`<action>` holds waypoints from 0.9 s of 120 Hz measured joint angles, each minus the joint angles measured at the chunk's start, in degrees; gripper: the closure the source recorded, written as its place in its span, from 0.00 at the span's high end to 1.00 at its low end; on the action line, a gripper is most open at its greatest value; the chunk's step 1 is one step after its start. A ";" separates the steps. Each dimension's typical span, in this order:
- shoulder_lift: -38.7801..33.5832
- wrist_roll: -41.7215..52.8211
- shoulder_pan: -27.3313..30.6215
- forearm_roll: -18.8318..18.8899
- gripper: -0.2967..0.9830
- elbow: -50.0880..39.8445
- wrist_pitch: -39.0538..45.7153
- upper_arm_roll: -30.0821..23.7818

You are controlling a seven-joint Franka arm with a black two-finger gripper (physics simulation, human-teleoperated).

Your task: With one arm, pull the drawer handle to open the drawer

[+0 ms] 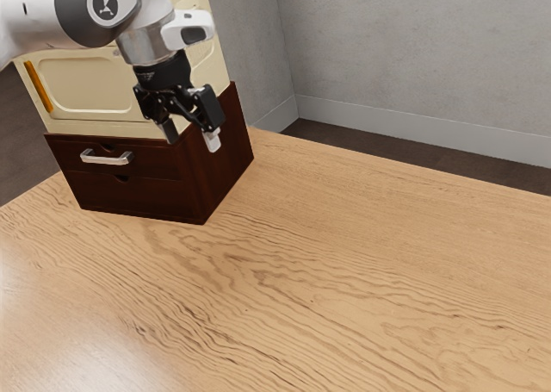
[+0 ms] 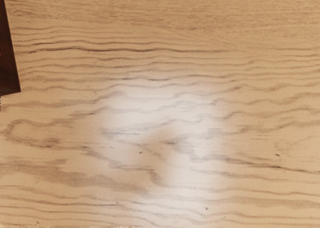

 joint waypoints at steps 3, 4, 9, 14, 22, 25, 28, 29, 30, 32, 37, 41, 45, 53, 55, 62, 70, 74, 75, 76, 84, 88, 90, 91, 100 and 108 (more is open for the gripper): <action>0.00 0.07 -0.04 -0.12 0.77 -0.03 -0.02 0.15; 0.00 0.09 -0.03 -0.17 0.77 -0.04 -0.03 0.23; 0.00 0.19 0.04 -0.94 0.77 -0.16 -0.06 1.12; 0.00 0.28 0.27 -1.55 0.77 -0.22 -0.08 1.61; -0.02 0.41 0.32 -2.16 0.77 -0.22 -0.14 1.91; -0.47 0.46 0.30 -2.29 0.77 0.04 -0.26 1.97; -1.42 0.51 0.29 -2.41 0.77 0.70 -0.45 2.06; -1.81 0.53 0.29 -2.43 0.77 1.02 -0.51 2.08; -2.22 0.54 0.28 -2.46 0.77 1.32 -0.57 2.11; -3.05 0.57 0.28 -2.49 0.77 1.79 -0.68 2.14; -4.91 0.69 0.24 -2.50 0.77 2.57 -1.13 2.32; -6.07 0.92 0.17 -2.49 0.77 2.91 -1.45 2.55; -7.35 1.42 -0.17 -2.45 0.77 3.10 -1.71 3.31; -10.59 4.60 -1.38 -2.35 0.77 3.24 -2.06 6.31; -11.31 5.94 -1.64 -2.31 0.77 3.25 -2.13 7.16; -12.62 11.35 -3.28 -2.03 0.77 3.02 -2.32 10.99; -13.16 17.74 -4.91 -1.84 0.77 2.70 -2.24 15.25; -13.28 21.11 -5.00 -1.94 0.77 2.52 -1.94 16.75; -13.30 22.02 -5.03 -2.03 0.77 2.34 -1.85 17.16; -13.31 22.92 -5.00 -2.11 0.77 2.18 -1.75 17.51; -13.21 29.88 -6.65 -3.41 0.77 -0.56 -0.31 22.39; -13.05 33.10 -6.78 -3.99 0.77 -1.64 0.64 24.24; -12.83 34.65 -6.54 -4.23 0.77 -1.97 1.17 24.93; -12.68 35.42 -6.33 -4.33 0.77 -2.10 1.45 25.20; -10.17 41.87 -2.91 -5.00 0.77 -2.74 3.79 26.38; -7.53 47.13 0.38 -5.38 0.77 -4.16 5.71 26.60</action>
